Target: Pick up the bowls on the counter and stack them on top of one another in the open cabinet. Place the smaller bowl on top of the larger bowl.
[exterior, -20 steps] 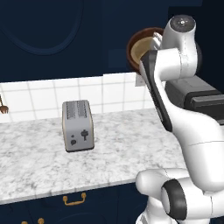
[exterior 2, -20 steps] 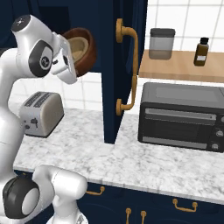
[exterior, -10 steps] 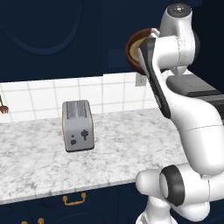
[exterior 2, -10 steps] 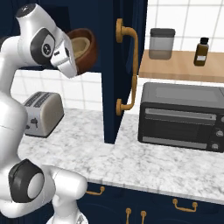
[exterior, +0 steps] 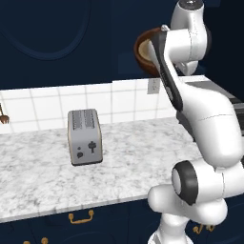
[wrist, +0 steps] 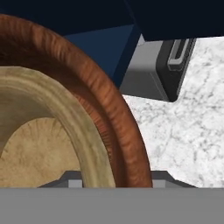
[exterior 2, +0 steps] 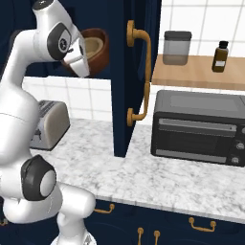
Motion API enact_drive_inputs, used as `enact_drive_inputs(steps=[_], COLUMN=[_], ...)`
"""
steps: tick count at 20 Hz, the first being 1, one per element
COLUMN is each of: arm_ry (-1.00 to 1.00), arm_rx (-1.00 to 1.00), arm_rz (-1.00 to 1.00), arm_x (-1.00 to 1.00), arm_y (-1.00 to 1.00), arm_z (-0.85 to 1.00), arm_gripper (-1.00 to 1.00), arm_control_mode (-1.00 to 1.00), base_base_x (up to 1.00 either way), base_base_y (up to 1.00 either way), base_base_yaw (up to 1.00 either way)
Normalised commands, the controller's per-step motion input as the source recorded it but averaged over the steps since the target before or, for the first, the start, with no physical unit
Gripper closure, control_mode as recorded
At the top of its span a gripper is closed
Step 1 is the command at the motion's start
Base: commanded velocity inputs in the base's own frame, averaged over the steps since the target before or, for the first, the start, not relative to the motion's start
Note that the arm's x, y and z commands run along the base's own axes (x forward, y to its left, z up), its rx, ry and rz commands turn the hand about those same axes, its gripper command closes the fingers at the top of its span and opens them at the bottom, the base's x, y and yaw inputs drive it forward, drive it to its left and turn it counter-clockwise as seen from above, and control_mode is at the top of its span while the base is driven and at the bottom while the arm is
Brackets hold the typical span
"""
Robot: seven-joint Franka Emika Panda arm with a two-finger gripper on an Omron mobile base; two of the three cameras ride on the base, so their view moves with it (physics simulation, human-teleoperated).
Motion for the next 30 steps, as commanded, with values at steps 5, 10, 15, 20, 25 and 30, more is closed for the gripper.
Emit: enact_drive_inputs(steps=[5, 10, 15, 20, 25, 30], arm_ry=[0.00, 0.00, 0.00, 0.01, 0.00, 0.01], arm_rx=[0.00, 0.00, 0.00, 0.00, 0.00, 0.00], arm_rz=[0.00, 0.00, 0.00, 0.00, 0.00, 0.00], arm_x=[0.53, 0.32, 0.39, 0.01, 0.32, 0.26], arm_y=[0.00, 0.00, 0.00, 0.00, 0.04, 0.04], arm_z=[-0.03, -0.03, -0.37, -0.34, 0.00, 0.00], arm_gripper=[1.00, 1.00, 1.00, 1.00, 1.00, 1.00], arm_control_mode=[-1.00, -1.00, -1.00, -1.00, -1.00, -1.00], base_base_x=[0.00, 0.00, 0.00, 0.00, 0.00, 0.00], base_base_y=[0.00, 0.00, 0.00, 0.00, 0.00, 0.00], base_base_yaw=[0.00, 0.00, 0.00, 0.00, 0.00, 0.00])
